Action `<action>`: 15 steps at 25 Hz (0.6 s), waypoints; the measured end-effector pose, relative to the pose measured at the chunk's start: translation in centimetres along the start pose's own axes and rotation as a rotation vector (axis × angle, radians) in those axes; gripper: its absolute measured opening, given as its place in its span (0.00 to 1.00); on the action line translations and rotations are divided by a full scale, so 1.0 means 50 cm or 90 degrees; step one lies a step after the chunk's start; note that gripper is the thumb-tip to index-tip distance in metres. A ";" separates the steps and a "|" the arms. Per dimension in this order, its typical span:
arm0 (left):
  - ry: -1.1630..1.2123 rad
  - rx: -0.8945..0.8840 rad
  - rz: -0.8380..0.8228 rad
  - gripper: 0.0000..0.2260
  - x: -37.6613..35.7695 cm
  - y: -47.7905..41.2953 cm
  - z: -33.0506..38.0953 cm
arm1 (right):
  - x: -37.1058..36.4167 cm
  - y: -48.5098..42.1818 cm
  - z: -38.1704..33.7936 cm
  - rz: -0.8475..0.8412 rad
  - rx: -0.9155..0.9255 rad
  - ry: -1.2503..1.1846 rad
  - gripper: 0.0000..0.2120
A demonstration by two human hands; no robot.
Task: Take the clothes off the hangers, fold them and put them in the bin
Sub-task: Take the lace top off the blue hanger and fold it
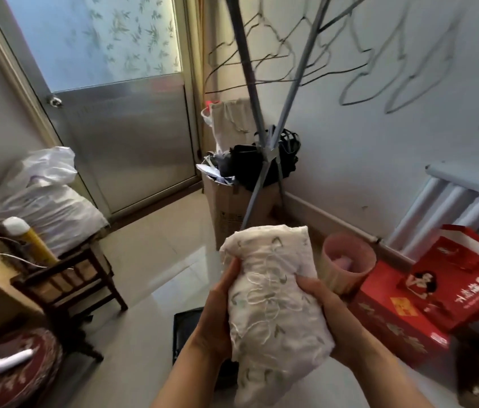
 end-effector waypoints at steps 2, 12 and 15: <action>-0.034 0.003 0.057 0.26 0.083 -0.055 0.074 | -0.016 -0.118 0.021 0.014 -0.003 -0.007 0.23; -0.312 -0.036 0.260 0.33 0.453 -0.286 0.208 | 0.019 -0.521 0.125 0.146 -0.015 0.040 0.13; -0.362 -0.078 0.370 0.35 0.558 -0.345 0.180 | 0.078 -0.618 0.200 0.170 -0.038 0.107 0.12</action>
Point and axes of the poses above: each hand's wrist, its own y-axis away from the middle knuckle, its own x-axis out of the back of the hand, z = x × y, the point moved 9 cm from there along -y, towards the middle knuckle, and after that the axes turned 3 degrees about y, right-handed, at the moved point
